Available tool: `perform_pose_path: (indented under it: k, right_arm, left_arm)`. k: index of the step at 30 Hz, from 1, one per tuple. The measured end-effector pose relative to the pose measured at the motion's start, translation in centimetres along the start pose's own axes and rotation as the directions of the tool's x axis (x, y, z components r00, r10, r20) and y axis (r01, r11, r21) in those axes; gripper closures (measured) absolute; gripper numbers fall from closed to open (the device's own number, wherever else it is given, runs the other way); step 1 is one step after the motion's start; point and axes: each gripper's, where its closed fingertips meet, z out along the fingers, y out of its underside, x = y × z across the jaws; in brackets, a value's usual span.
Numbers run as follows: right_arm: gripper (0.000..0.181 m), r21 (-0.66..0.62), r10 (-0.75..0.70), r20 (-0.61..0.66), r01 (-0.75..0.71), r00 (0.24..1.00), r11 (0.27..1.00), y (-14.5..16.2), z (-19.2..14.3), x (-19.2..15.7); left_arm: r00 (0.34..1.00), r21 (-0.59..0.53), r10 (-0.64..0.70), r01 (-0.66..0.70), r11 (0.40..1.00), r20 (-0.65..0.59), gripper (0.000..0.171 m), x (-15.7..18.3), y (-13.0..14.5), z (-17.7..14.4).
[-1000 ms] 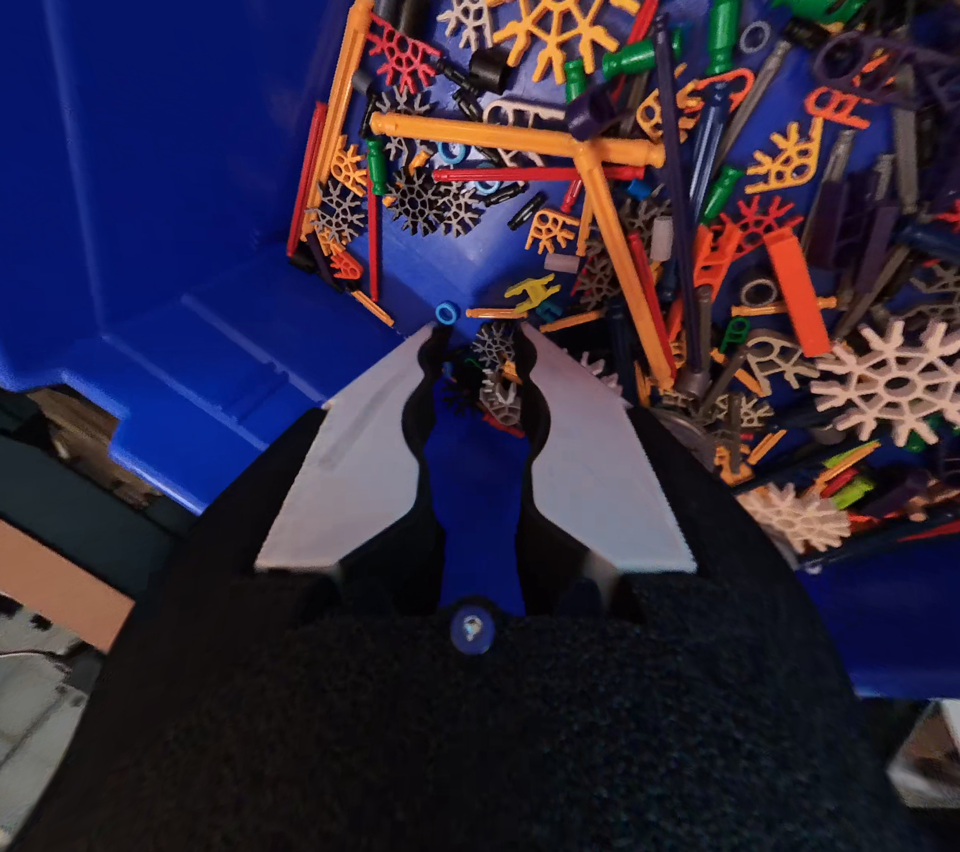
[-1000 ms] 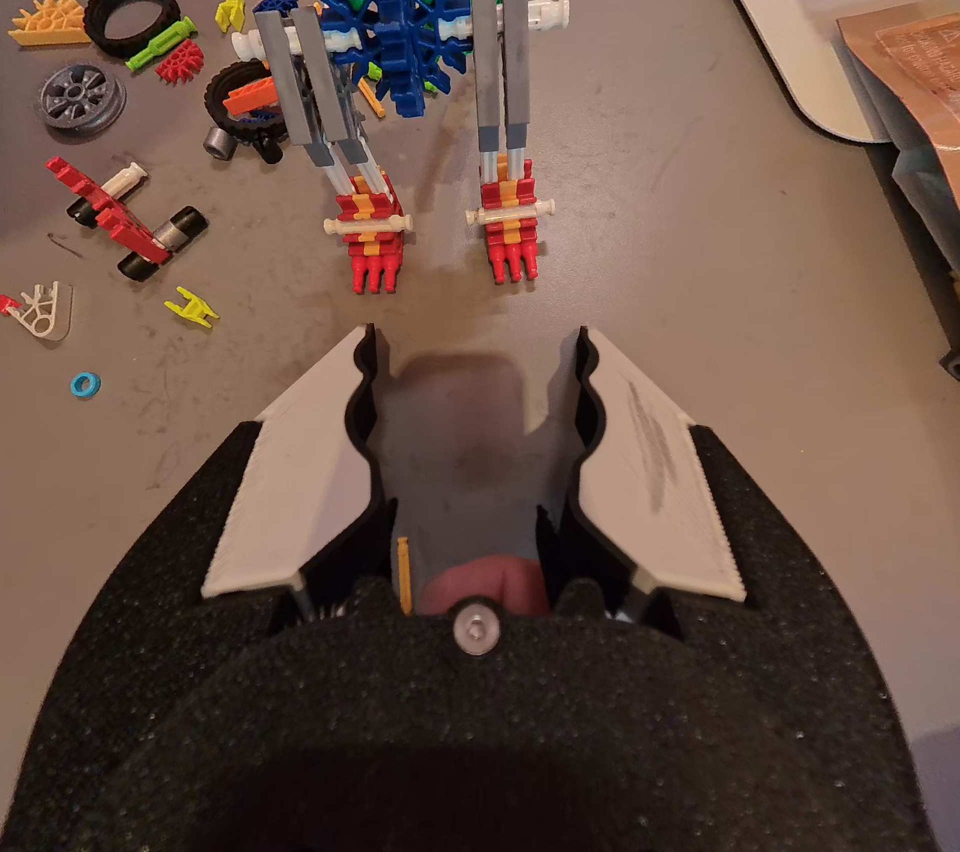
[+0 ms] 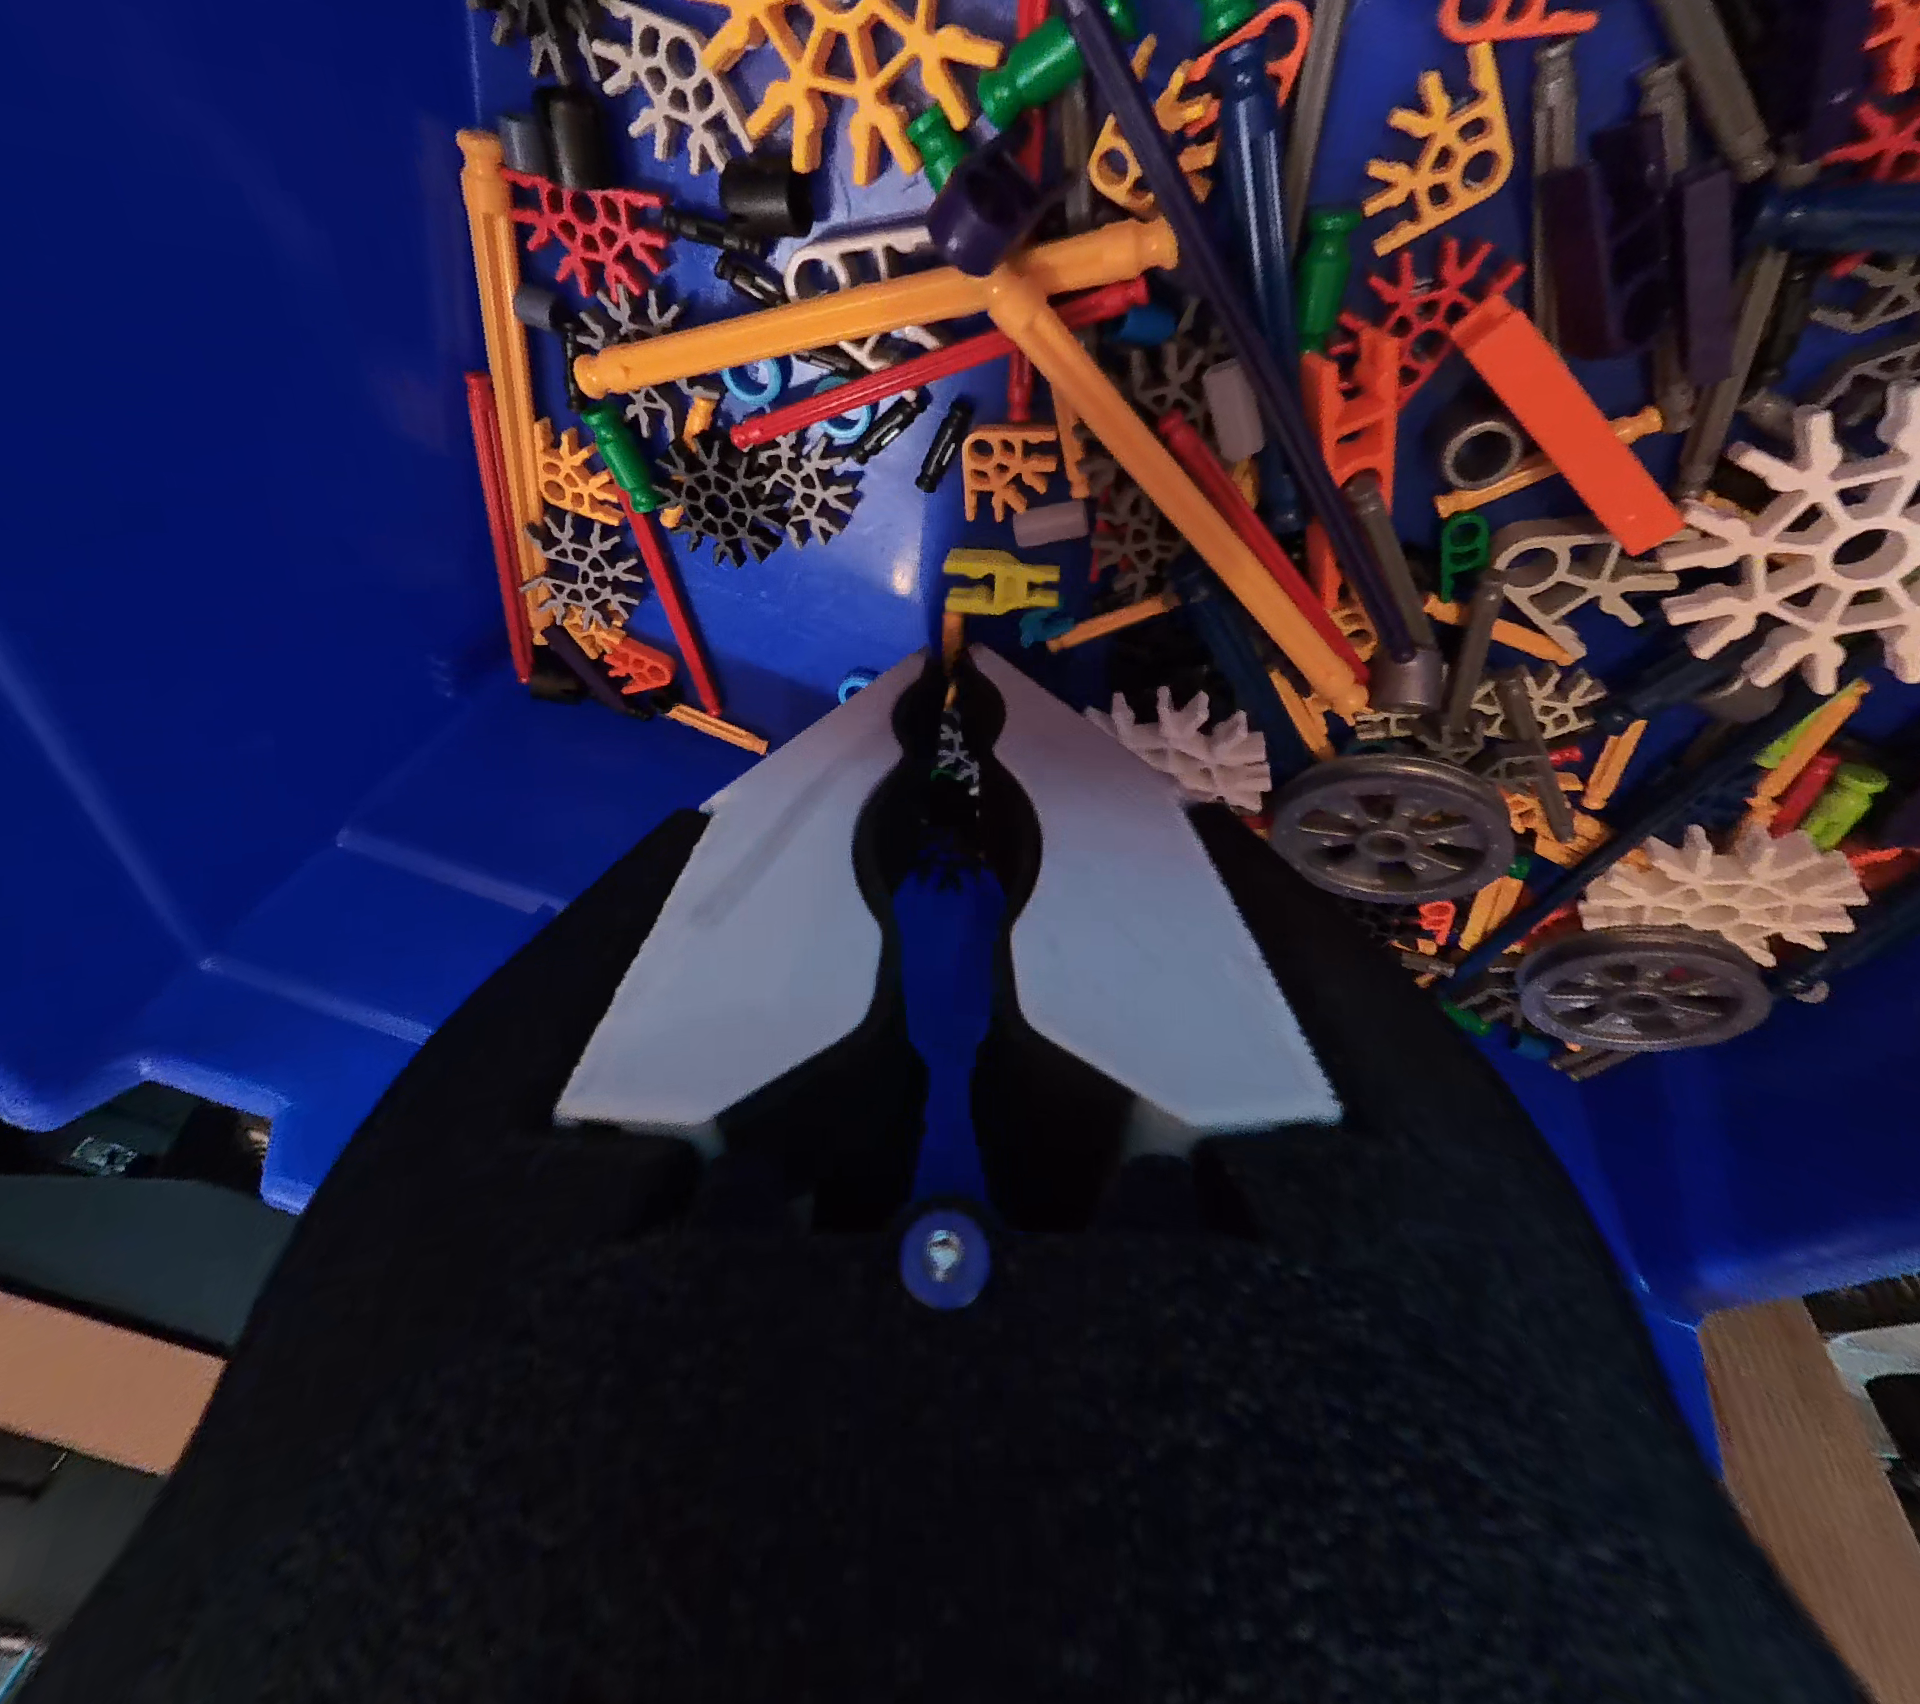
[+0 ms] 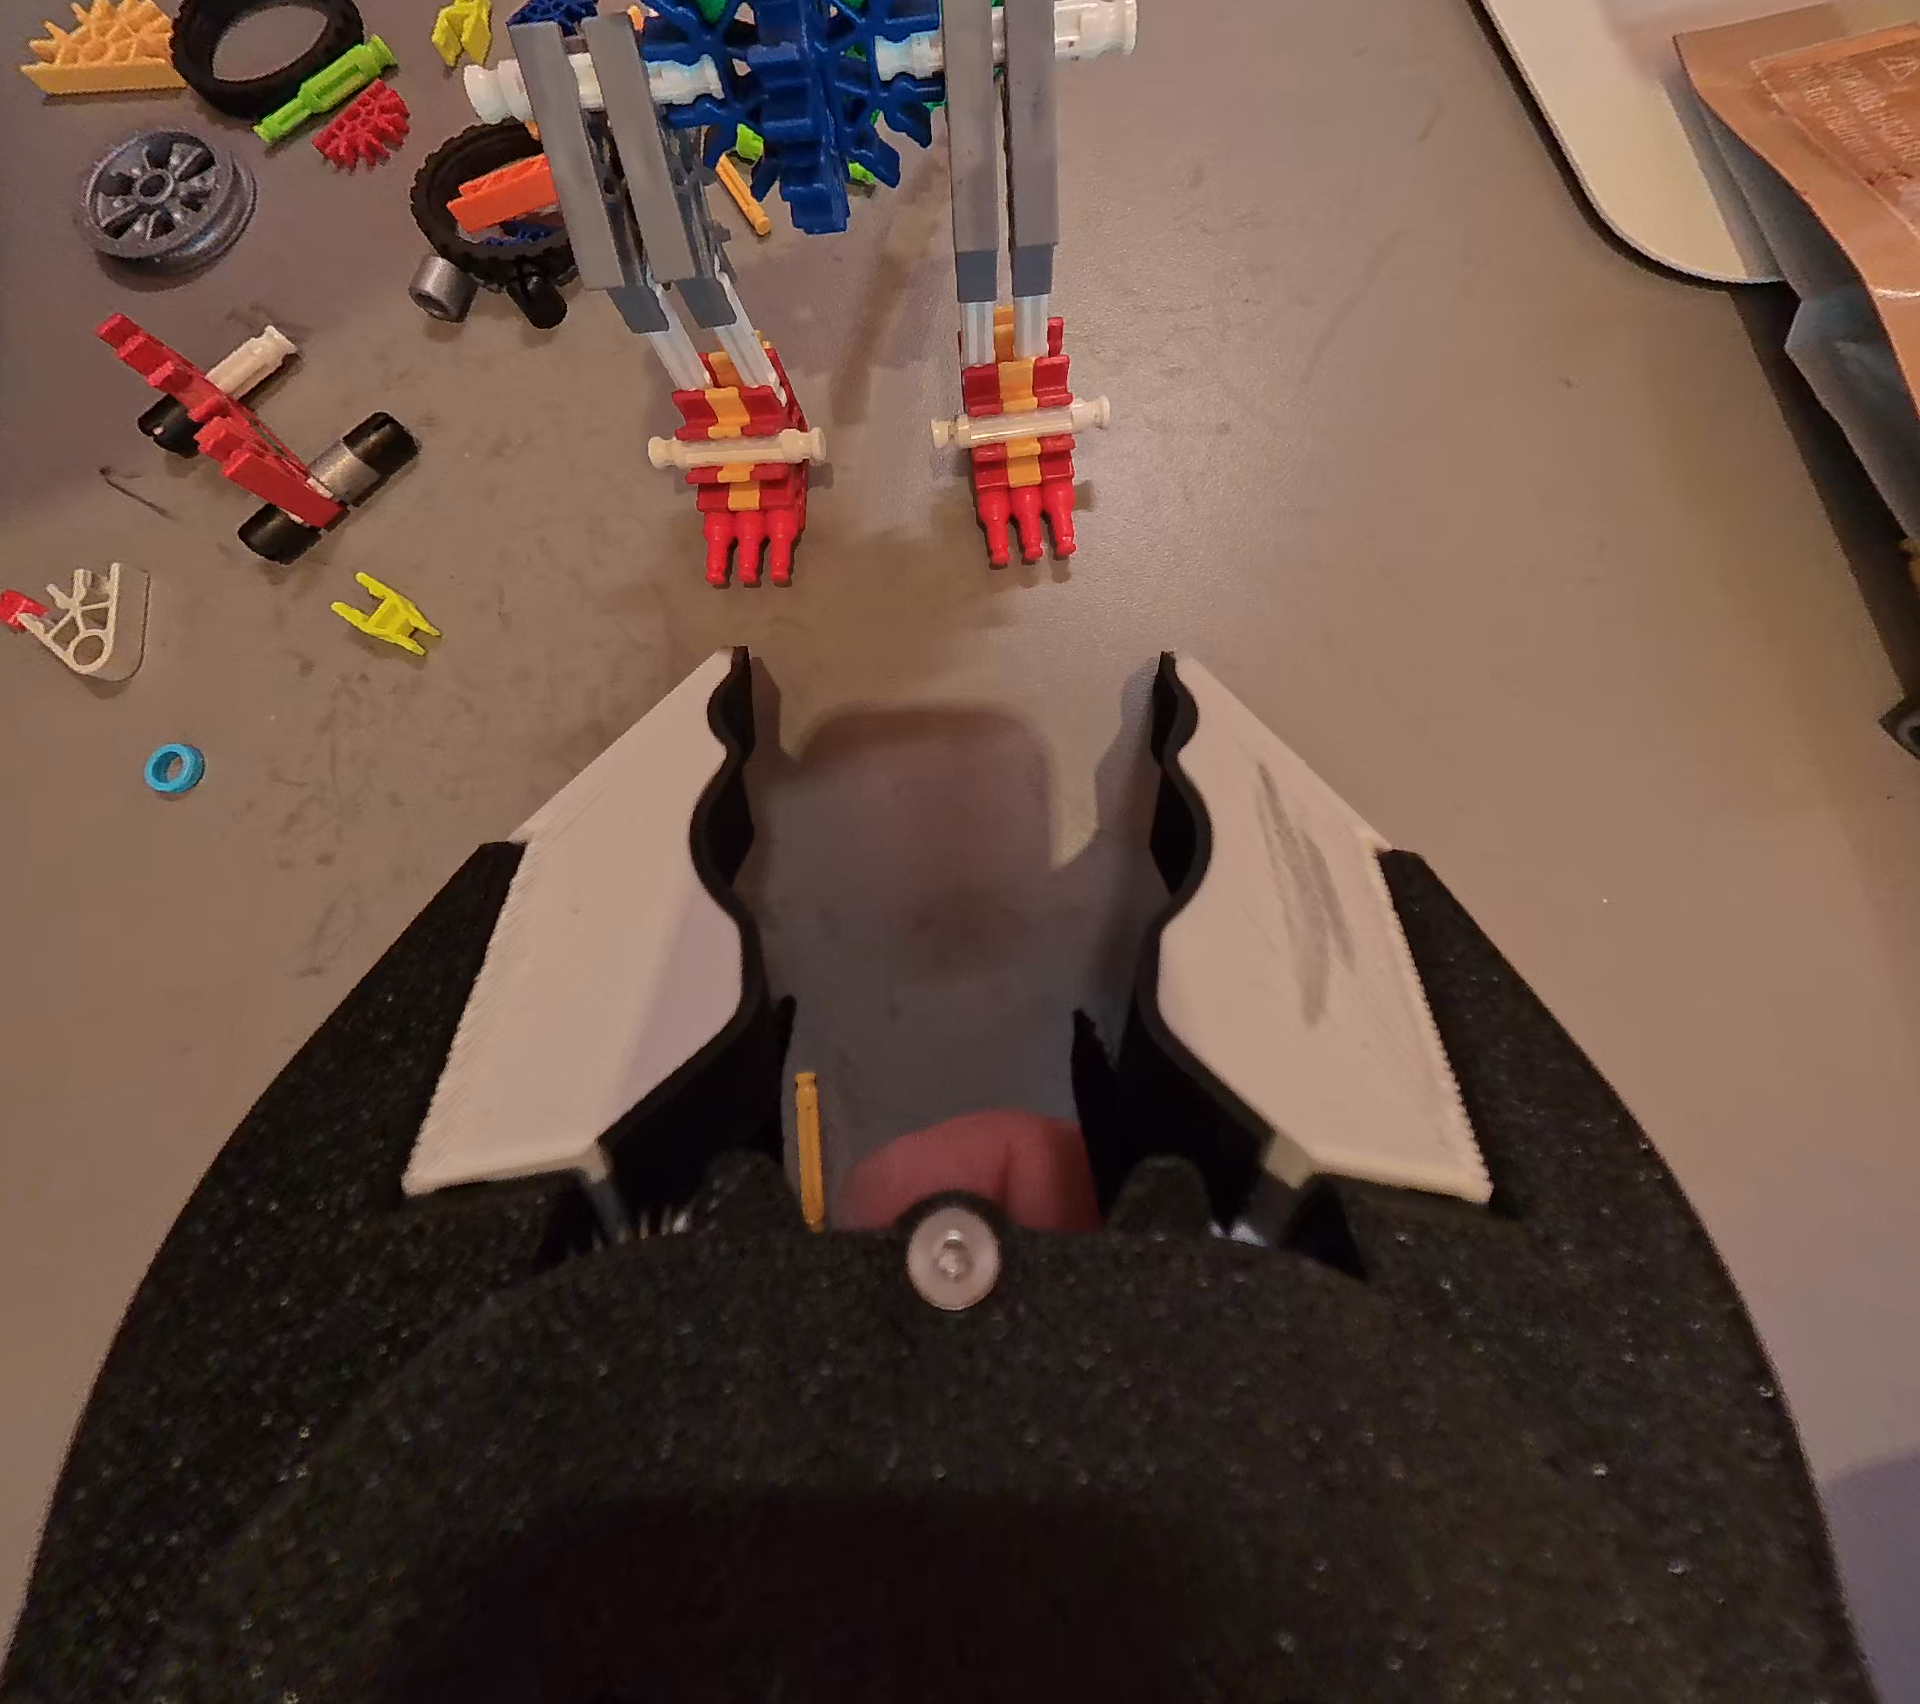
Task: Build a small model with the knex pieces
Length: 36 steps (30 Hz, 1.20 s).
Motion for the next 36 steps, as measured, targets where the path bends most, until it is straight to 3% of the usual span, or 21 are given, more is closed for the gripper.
perform_pose_path:
  k: [6, 10, 17, 22, 28, 33, 36]
  right_arm:
    - [0.104, 0.0, 0.0, 0.0, 0.0, 1.0, 1.0, 0.0, 0.0, 0.0]
    - [0.104, 0.001, 0.003, 0.003, -0.003, 1.0, 1.0, 0.0, 0.0, 0.0]
    - [0.104, 0.001, 0.002, 0.002, -0.002, 1.0, 1.0, 0.0, 0.0, 0.0]
    - [0.104, 0.0, 0.0, 0.0, 0.0, 1.0, 1.0, 0.0, 0.0, 0.0]
    - [0.104, -0.002, -0.005, -0.003, 0.005, 1.0, 1.0, 0.0, 0.0, 0.0]
    - [0.104, -0.003, -0.008, -0.004, 0.008, 1.0, 1.0, 0.0, 0.0, 0.0]
    - [0.104, -0.003, -0.008, -0.003, 0.008, 1.0, 1.0, 0.0, 0.0, 0.0]
  left_arm:
    - [0.998, 0.076, -0.041, 0.038, 0.996, 0.043, 0.171, -0.6, -0.4, -1.2]
    - [0.993, 0.168, -0.061, 0.043, 0.985, 0.103, 0.171, -0.7, -1.6, -4.4]
    - [0.987, 0.381, 0.025, -0.084, 0.921, 0.157, 0.171, 2.7, -7.2, -13.1]
    - [0.969, 0.456, 0.202, -0.247, 0.855, 0.145, 0.171, 8.7, -12.6, -16.2]
    - [0.895, 0.393, 0.44, -0.43, 0.813, 0.068, 0.171, 15.5, -17.1, -13.7]
    - [0.864, 0.342, 0.502, -0.48, 0.808, 0.026, 0.171, 16.8, -18.1, -11.5]
    - [0.879, 0.358, 0.476, -0.45, 0.818, 0.015, 0.166, 16.4, -18.3, -11.2]
